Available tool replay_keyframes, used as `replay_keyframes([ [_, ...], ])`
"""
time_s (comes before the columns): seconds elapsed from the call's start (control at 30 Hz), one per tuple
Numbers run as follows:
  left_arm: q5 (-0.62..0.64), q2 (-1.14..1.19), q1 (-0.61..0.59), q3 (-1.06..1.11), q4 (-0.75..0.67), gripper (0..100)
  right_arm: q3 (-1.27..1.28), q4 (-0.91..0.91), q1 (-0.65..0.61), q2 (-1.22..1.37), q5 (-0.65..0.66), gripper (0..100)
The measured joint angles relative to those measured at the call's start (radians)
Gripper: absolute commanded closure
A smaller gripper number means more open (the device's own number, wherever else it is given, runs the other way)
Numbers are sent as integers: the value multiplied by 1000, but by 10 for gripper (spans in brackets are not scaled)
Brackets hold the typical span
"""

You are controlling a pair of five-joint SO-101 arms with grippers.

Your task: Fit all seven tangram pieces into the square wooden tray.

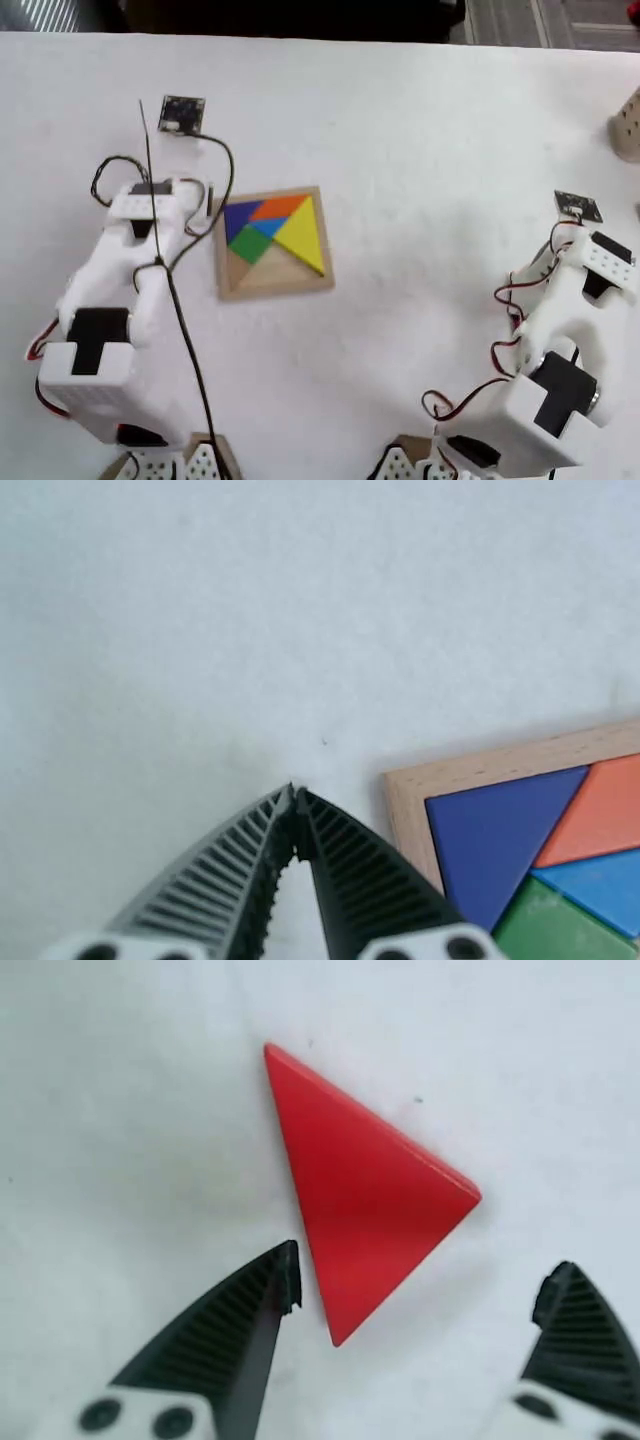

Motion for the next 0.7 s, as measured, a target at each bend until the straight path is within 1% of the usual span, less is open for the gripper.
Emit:
replay_keyframes([
  [0.23, 0, 0, 0, 0, 0, 976, -3, -44, 37, 12, 2, 639],
  [0.4, 0, 0, 0, 0, 0, 976, -20, -51, 17, 95, 15, 639],
  [0.6, 0, 0, 0, 0, 0, 976, -103, -43, -8, 199, 20, 642],
  [0.63, 0, 0, 0, 0, 0, 976, -123, -31, -11, 215, 20, 651],
  [0.7, 0, 0, 0, 0, 0, 976, -150, 9, -17, 249, 20, 708],
])
